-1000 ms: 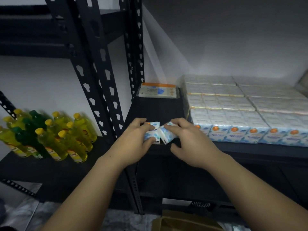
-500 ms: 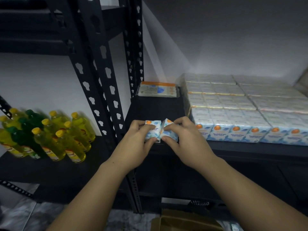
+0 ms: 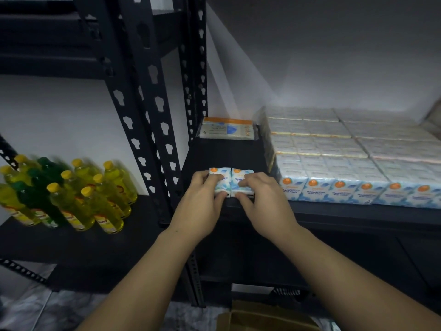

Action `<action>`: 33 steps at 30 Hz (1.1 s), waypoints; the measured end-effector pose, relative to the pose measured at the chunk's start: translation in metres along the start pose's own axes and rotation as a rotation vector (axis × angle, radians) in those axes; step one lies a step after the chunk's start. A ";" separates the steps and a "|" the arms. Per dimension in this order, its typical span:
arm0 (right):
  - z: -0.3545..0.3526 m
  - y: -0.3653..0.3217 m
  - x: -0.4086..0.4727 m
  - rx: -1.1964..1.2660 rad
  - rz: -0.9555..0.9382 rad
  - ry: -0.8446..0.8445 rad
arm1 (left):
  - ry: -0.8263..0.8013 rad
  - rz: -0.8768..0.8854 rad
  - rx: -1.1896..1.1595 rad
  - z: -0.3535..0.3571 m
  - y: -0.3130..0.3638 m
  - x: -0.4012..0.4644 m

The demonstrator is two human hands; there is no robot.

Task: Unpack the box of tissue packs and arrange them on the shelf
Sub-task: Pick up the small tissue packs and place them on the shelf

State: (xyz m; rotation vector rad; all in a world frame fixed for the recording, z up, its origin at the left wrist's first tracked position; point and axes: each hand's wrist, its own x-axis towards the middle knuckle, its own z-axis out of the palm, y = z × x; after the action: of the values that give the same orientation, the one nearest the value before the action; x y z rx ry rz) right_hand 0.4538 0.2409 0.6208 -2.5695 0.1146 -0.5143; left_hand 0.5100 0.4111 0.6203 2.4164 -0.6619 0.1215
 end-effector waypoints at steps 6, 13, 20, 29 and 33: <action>0.010 -0.002 0.018 0.039 0.121 -0.016 | 0.008 -0.045 -0.008 0.007 0.003 0.022; 0.028 0.001 0.061 0.046 0.149 0.030 | 0.037 -0.117 -0.006 0.022 0.000 0.068; 0.041 0.010 0.100 0.091 0.200 0.031 | 0.067 -0.183 -0.051 0.029 -0.005 0.111; 0.045 0.013 0.116 0.088 0.239 0.036 | 0.082 -0.190 0.035 0.033 -0.008 0.129; 0.044 0.013 0.118 0.057 0.225 0.034 | 0.087 -0.211 0.047 0.035 -0.010 0.130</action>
State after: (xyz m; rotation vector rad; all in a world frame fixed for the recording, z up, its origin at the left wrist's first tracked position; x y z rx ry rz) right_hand 0.5794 0.2296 0.6192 -2.4536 0.3905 -0.4681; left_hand 0.6255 0.3414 0.6174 2.4936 -0.3656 0.1553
